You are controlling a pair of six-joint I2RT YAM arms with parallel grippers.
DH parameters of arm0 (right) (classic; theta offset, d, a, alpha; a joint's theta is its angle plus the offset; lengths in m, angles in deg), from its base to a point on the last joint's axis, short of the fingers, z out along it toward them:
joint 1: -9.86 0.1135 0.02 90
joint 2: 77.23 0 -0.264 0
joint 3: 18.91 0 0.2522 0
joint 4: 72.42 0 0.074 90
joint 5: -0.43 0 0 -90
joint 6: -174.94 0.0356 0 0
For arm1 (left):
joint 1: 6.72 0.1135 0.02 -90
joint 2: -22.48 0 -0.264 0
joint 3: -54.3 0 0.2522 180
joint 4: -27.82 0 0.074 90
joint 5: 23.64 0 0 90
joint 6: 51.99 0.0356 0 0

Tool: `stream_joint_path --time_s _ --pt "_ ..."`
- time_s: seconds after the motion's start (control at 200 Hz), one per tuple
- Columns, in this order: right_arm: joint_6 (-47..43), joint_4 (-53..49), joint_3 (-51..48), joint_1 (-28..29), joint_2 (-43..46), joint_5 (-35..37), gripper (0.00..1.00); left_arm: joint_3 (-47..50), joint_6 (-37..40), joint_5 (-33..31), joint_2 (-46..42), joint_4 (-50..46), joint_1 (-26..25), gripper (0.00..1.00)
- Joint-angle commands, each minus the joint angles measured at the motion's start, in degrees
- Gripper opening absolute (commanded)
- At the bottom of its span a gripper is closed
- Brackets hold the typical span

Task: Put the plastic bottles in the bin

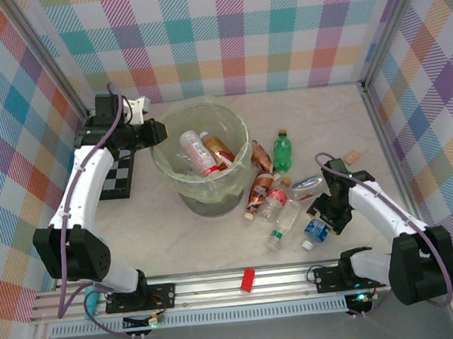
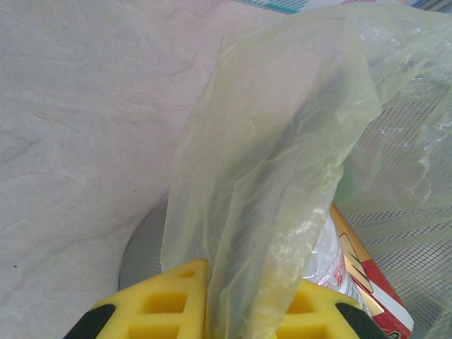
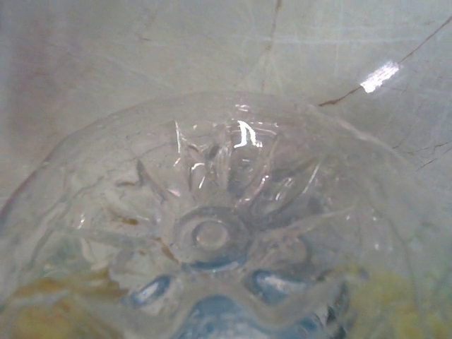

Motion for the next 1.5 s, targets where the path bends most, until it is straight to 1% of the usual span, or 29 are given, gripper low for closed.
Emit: stream_joint_path --time_s 0.0,0.115,0.185,0.275,0.41,0.515,0.625,0.74,0.88,1.03,1.215,1.275,1.39,1.495 --pt "-1.95 -4.31 5.23 -0.64 1.94 0.55 0.63 0.42 -1.41 1.54 -0.09 -1.32 0.43 0.16" --pt "-3.96 -6.70 11.12 -0.66 3.02 0.60 0.61 0.43 -1.41 1.54 -0.08 -1.27 0.45 0.16" --pt "-6.75 -7.71 16.27 -0.59 3.55 0.84 0.59 0.41 -1.45 1.63 0.01 -1.29 0.45 0.16" --pt "-9.98 -9.97 23.99 -0.64 3.42 2.81 0.56 0.41 -1.50 1.49 0.01 -1.28 0.44 0.16" --pt "-13.95 -12.12 35.20 -0.56 1.29 4.36 0.56 0.54 -1.41 1.24 0.11 -1.32 0.45 0.16" --pt "-16.56 -11.58 42.54 -0.05 -1.19 5.19 0.54 0.63 -1.25 2.03 0.34 -1.14 0.36 0.16" --pt "-18.02 -9.94 48.85 1.71 -3.92 5.25 0.53 0.66 -1.06 2.31 0.71 -1.25 0.19 0.16" --pt "-18.79 -7.59 55.81 5.05 -7.64 4.99 0.52 0.64 -0.55 2.03 0.93 -1.44 -0.17 0.16" --pt "-19.50 -3.54 64.74 9.99 -13.04 4.76 0.52 0.65 -0.18 3.50 1.13 -1.18 -0.34 0.16" --pt "-18.88 2.24 73.69 14.76 -19.37 2.22 0.51 0.92 0.34 3.35 1.24 -1.18 -0.48 0.16" --pt "-19.43 3.29 86.75 22.31 -29.52 0.32 0.51 0.90 0.61 3.06 1.59 -1.62 -0.61 0.16" --pt "-19.11 4.30 88.40 24.15 -31.70 -0.44 0.51 0.97 0.74 2.79 1.50 -1.71 -0.61 0.16" --pt "-18.23 7.30 88.60 27.31 -34.39 -2.50 0.51 0.99 0.88 3.28 1.55 -1.53 -0.68 0.16" --pt "-19.07 5.17 90.97 30.52 -38.58 -3.57 0.51 0.98 0.94 3.05 1.70 -1.71 -0.64 0.16"
